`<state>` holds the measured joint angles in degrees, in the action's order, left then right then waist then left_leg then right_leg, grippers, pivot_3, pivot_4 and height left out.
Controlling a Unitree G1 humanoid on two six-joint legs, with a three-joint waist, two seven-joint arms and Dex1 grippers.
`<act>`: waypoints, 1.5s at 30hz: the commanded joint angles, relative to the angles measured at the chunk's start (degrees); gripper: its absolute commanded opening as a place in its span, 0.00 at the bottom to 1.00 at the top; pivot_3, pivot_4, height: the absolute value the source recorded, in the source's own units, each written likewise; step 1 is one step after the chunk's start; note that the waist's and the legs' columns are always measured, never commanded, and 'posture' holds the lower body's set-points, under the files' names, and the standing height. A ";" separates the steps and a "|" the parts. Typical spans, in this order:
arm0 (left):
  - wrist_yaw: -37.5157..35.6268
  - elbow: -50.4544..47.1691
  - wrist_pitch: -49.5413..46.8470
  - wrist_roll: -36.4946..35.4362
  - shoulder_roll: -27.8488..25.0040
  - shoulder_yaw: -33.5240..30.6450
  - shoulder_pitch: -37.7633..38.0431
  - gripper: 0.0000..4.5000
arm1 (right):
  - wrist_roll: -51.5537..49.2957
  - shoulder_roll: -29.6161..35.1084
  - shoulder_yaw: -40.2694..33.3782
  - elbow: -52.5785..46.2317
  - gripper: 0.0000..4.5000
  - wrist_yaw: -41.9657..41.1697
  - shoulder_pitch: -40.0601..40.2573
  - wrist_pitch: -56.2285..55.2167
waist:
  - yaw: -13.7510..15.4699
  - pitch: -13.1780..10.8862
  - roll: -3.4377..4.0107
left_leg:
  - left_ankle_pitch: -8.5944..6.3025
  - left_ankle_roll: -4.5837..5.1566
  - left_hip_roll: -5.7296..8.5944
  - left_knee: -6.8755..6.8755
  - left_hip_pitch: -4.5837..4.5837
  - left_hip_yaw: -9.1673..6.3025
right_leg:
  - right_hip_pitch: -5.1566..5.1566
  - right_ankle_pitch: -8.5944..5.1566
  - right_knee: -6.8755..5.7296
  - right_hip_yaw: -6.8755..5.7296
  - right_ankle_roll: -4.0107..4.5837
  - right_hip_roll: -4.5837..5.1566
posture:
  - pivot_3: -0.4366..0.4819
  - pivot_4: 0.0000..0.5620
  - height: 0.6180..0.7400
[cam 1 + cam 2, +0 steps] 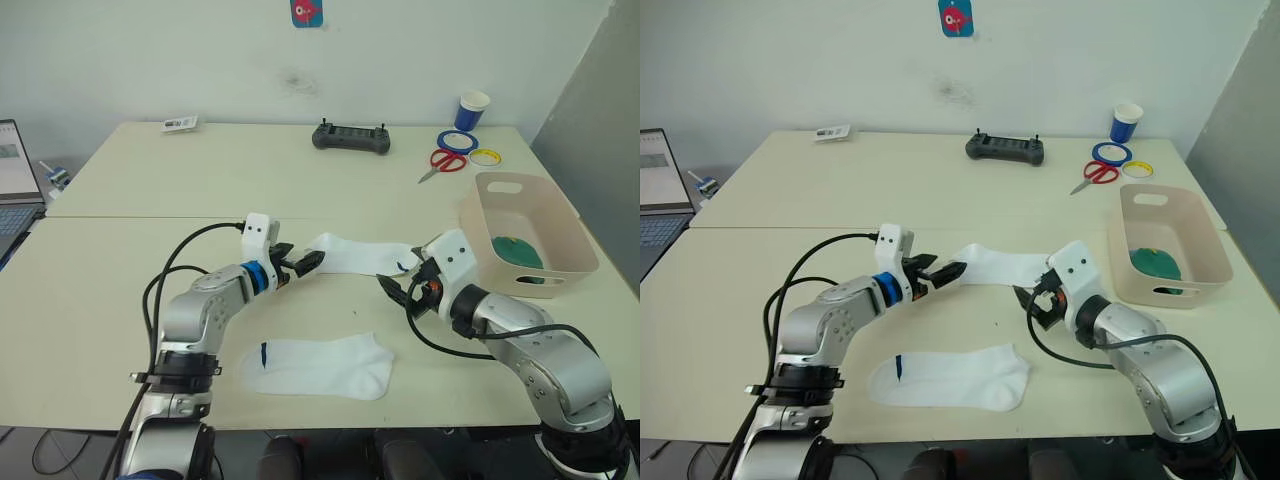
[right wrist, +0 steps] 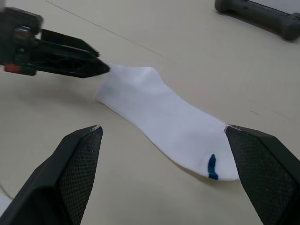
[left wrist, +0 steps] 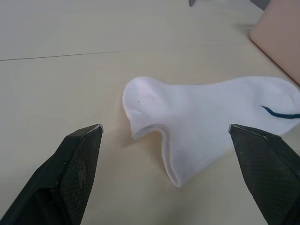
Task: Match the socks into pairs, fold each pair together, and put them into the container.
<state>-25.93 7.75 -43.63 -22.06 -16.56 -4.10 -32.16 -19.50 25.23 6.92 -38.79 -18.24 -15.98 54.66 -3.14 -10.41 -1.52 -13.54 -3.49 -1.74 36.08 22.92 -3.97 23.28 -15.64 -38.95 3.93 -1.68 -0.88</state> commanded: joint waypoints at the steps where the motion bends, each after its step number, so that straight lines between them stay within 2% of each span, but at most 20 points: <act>1: 2.81 5.46 1.20 1.66 2.17 -0.01 -3.52 1.00 | -1.03 0.13 0.84 -3.84 0.99 -1.12 -0.10 -0.39 | 0.02 0.00 0.00 | 0.00 0.00 0.00 0.00 0.00 0.00 | 0.00 0.00 0.00 0.01 0.00 -0.01 | 0.48 0.27 1.00; 2: 3.12 6.71 1.44 1.89 2.65 -0.04 -4.11 1.00 | -1.07 -0.04 0.89 -4.05 0.99 -1.09 -0.15 -0.20 | 0.06 0.00 0.00 | 0.00 0.00 0.00 0.00 0.00 0.00 | 0.00 0.00 0.00 0.01 0.00 0.00 | 0.48 0.27 1.00; 5: 2.40 9.18 -0.08 1.73 4.35 0.88 -5.54 0.86 | -1.13 -0.39 0.97 -4.52 1.00 -1.03 -0.50 0.18 | 0.25 0.00 -0.01 | 0.00 0.00 0.02 0.00 0.01 0.00 | -0.02 0.00 0.02 0.00 0.00 0.02 | 0.48 0.27 1.00; 11: 4.31 11.58 -0.85 1.24 7.18 -0.97 -7.11 0.44 | -1.11 -0.48 0.08 -5.22 1.00 -0.74 -0.33 1.05 | 0.52 0.00 -0.01 | 0.01 -0.01 0.03 0.01 0.01 -0.01 | -0.03 0.00 0.02 -0.01 -0.01 0.03 | 0.48 0.27 1.00; 17: 5.44 9.75 -2.06 0.05 8.33 -3.16 -6.09 0.02 | -1.36 0.21 -0.43 -6.20 1.00 -0.95 0.39 2.07 | 0.80 0.00 -0.01 | 0.01 -0.01 0.03 0.01 0.01 -0.02 | -0.03 0.00 0.02 -0.01 -0.01 0.03 | 0.48 0.27 1.00; 20: 6.77 7.40 -2.30 -0.56 8.01 -5.11 -4.56 0.01 | -1.63 0.43 -0.20 -6.93 1.00 -1.01 0.75 2.52 | 0.75 0.00 -0.01 | 0.01 -0.01 0.03 0.00 0.01 -0.02 | -0.03 -0.01 0.02 -0.01 -0.01 0.03 | 0.48 0.27 1.00; 25: 7.74 -2.95 -7.25 -5.10 4.92 -10.42 1.27 0.01 | -2.59 0.34 0.42 -8.64 1.00 -1.22 1.05 3.39 | 0.09 0.00 -0.01 | 0.01 -0.02 -0.02 -0.01 -0.01 -0.03 | -0.02 -0.01 0.00 0.00 -0.01 0.01 | 0.48 0.27 1.00; 28: 7.57 -7.03 -10.57 -8.50 0.45 -15.38 1.82 0.01 | -3.89 0.26 0.77 -9.72 1.00 -1.72 0.96 3.86 | 0.06 -0.01 -0.02 | 0.01 -0.03 -0.02 0.00 -0.01 -0.10 | -0.02 -0.01 -0.02 -0.07 -0.01 0.00 | 0.48 0.27 1.00; 31: 6.39 -7.67 -13.49 -11.99 -6.10 -20.79 -0.87 0.01 | -4.83 0.20 1.39 -10.19 1.00 -2.36 1.07 3.83 | 0.02 -0.02 -0.04 | 0.06 -0.11 -0.02 0.00 -0.01 -0.16 | -0.02 0.00 -0.04 -0.13 -0.01 0.00 | 0.48 0.27 1.00; 34: 4.92 -6.93 -15.25 -13.89 -11.67 -22.97 -4.00 0.01 | -5.09 0.24 2.20 -9.82 1.00 -2.46 1.20 3.22 | 0.13 -0.02 -0.04 | 0.11 -0.20 0.00 0.00 0.00 -0.17 | -0.03 0.00 -0.02 -0.17 -0.01 0.01 | 0.48 0.27 1.00; 39: 0.86 -9.31 -18.03 -15.14 -17.68 -18.11 -7.52 0.01 | -4.98 0.25 2.94 -9.05 1.00 -2.63 1.01 2.44 | 0.47 -0.02 -0.05 | 0.11 -0.21 0.05 -0.01 0.04 -0.17 | -0.05 -0.01 0.06 -0.18 -0.02 0.08 | 0.48 0.27 1.00; 41: 1.10 -12.06 -19.38 -14.36 -17.17 -13.61 -6.86 0.01 | -4.70 0.55 2.83 -8.76 1.00 -2.69 1.01 2.32 | 0.51 -0.02 -0.05 | 0.11 -0.21 0.06 -0.02 0.04 -0.16 | -0.05 -0.01 0.07 -0.16 -0.03 0.10 | 0.48 0.27 1.00; 45: 2.68 -17.22 -22.60 -15.32 -13.32 -8.67 -5.75 0.01 | -4.55 1.27 1.45 -9.06 1.00 -2.35 1.32 3.05 | 0.53 -0.03 -0.06 | 0.11 -0.22 0.05 -0.02 0.03 -0.17 | -0.05 -0.01 0.03 -0.15 -0.03 0.10 | 0.48 0.27 1.00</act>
<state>-23.97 -5.73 -65.23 -36.48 -30.24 -13.94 -37.64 -23.93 26.02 10.16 -46.30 -20.87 -14.54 58.21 -2.61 -10.44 -1.58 -13.43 -3.70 -1.69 36.06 22.95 -4.14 23.23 -15.65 -38.93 3.77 -1.71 -0.79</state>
